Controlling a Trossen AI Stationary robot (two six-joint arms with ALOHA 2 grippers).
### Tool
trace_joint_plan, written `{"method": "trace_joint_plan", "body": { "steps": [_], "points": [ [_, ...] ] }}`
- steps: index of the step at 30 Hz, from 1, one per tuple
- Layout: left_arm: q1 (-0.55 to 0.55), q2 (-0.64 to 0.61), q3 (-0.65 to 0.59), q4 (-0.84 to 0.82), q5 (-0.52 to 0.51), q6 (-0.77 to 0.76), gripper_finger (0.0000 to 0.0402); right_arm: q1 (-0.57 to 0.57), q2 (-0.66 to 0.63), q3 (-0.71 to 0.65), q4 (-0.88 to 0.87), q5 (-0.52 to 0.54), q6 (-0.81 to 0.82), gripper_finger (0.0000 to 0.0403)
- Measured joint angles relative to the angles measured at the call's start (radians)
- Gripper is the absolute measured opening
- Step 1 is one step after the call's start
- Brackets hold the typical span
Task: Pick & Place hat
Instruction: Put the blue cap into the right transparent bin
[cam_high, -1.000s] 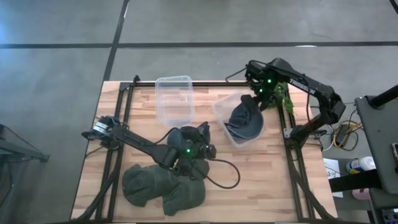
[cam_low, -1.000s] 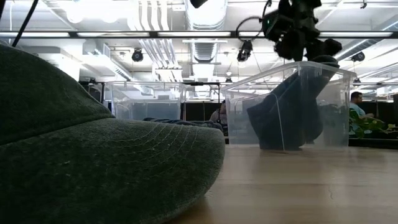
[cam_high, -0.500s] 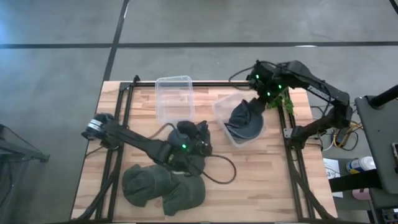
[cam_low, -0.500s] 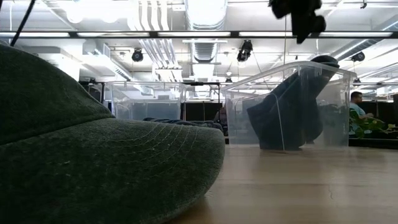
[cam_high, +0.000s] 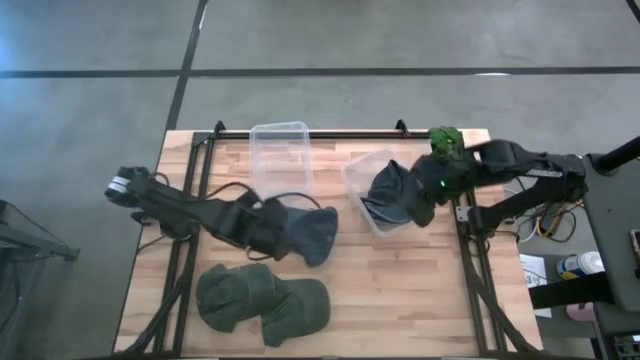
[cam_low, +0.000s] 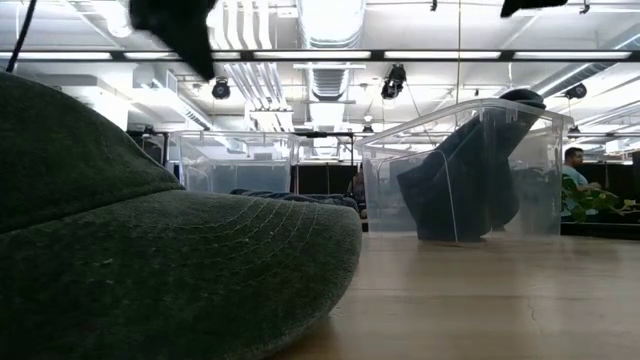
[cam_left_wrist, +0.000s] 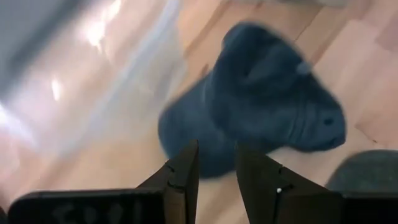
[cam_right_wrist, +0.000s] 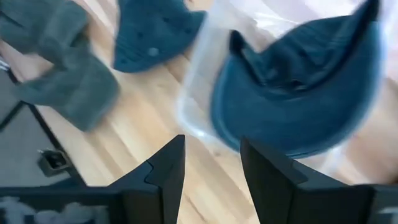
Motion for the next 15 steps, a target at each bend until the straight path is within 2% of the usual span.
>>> {"method": "trace_joint_plan", "body": {
  "steps": [7, 11, 15],
  "points": [
    [-0.052, -0.274, -0.374, 0.206, 0.062, -0.365, 0.0096, 0.197, 0.016, -0.08, 0.057, 0.086, 0.204, 0.0153],
    [-0.033, -0.443, -0.578, 0.408, 0.093, -0.435, 0.0096, 0.291, 0.039, -0.135, 0.087, 0.134, 0.278, 0.0151],
    [0.002, -0.566, -0.759, 0.64, 0.102, -0.48, 0.0096, 0.364, 0.051, -0.193, 0.192, 0.159, 0.349, 0.0144]
  ]
}}
